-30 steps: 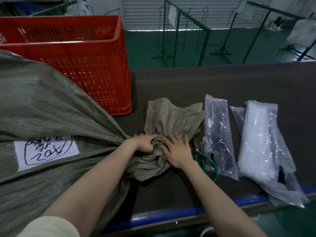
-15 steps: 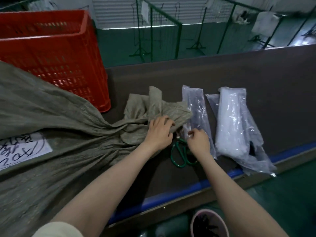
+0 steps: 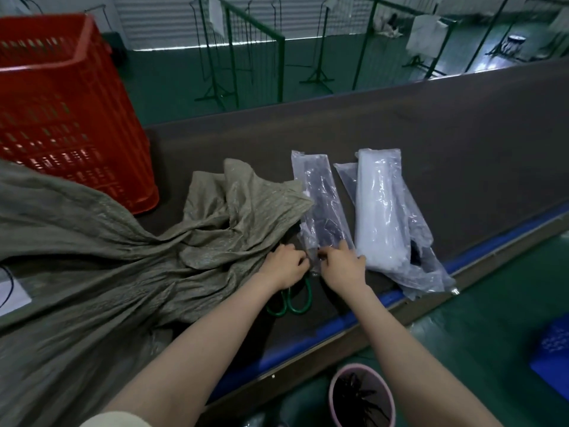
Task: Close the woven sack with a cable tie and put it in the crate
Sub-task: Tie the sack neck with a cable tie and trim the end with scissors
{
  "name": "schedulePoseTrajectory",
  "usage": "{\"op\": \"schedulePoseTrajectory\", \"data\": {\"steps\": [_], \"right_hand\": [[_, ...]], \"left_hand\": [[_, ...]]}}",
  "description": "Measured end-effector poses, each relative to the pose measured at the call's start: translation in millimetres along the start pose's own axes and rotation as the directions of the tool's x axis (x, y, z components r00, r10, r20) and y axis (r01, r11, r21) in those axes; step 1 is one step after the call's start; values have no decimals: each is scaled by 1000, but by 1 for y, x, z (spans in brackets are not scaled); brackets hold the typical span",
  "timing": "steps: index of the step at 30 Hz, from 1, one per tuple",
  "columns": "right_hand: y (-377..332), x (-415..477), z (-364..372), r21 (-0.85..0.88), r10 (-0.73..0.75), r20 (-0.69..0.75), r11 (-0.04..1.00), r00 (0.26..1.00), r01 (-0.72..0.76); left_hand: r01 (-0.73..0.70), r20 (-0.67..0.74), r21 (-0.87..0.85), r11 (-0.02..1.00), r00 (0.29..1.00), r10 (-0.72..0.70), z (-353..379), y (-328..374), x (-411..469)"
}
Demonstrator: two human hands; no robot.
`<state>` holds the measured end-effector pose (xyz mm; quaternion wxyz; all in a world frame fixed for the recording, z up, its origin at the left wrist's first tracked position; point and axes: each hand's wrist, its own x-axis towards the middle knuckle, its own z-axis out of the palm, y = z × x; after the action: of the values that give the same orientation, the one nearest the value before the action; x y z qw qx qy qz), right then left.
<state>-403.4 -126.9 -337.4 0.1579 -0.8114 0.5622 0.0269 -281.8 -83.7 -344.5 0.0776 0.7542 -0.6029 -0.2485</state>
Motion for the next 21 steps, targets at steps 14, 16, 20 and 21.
{"op": "schedulePoseTrajectory", "data": {"steps": [14,16,20,21], "right_hand": [[18,-10,13,30,85,-139,996,987,-82],[21,-10,14,47,46,-122,998,991,-41],[28,-9,11,78,-6,-50,997,999,10],[29,-9,8,87,-8,-38,996,999,12]], "left_hand": [[350,-159,-253,902,905,-395,19,33,24],[372,-138,-309,875,893,-429,18,33,25],[375,-135,-323,869,891,-434,16,36,23],[369,-140,-312,876,894,-426,16,38,23]]}}
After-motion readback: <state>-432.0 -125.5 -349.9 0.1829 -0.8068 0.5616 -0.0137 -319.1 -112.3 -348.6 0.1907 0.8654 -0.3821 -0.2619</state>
